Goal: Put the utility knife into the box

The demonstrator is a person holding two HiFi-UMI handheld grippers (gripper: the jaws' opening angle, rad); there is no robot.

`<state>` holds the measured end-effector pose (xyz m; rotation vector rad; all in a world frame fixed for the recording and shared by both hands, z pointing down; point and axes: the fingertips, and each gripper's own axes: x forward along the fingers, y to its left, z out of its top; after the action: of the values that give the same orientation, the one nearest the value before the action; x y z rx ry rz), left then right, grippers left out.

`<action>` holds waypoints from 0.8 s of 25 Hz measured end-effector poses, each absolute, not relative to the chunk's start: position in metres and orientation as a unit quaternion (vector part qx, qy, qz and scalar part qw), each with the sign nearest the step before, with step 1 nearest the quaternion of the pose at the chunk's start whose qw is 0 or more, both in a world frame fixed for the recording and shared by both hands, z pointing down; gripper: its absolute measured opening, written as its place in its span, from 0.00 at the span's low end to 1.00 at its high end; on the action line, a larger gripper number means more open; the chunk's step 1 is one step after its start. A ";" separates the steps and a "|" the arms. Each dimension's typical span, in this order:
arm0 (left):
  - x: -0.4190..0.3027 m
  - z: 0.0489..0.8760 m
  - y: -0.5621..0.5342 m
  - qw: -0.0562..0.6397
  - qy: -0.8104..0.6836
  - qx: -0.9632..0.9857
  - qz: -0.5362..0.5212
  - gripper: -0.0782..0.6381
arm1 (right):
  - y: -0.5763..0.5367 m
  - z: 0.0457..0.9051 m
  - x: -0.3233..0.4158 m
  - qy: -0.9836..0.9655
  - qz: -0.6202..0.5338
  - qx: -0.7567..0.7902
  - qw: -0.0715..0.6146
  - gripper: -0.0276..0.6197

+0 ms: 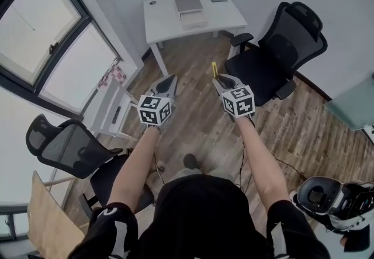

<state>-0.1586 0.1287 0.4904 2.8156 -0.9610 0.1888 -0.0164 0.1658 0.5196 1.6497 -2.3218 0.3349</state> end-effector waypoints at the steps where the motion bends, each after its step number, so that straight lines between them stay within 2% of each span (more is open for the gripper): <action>1: -0.159 0.490 0.125 0.079 -0.320 0.942 0.063 0.15 | 0.162 0.519 -0.017 -0.801 0.115 0.572 0.136 0.16; 8: -0.152 0.499 0.108 0.083 -0.311 0.944 0.071 0.15 | 0.147 0.526 -0.012 -0.796 0.119 0.577 0.137 0.16; 20: -0.104 0.512 0.054 0.087 -0.325 0.937 0.092 0.14 | 0.087 0.535 0.047 -0.804 0.128 0.567 0.129 0.16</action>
<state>-0.1040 0.0542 0.5122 2.7922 -0.9680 0.2728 0.0474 0.0866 0.5347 1.6466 -2.3359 0.3723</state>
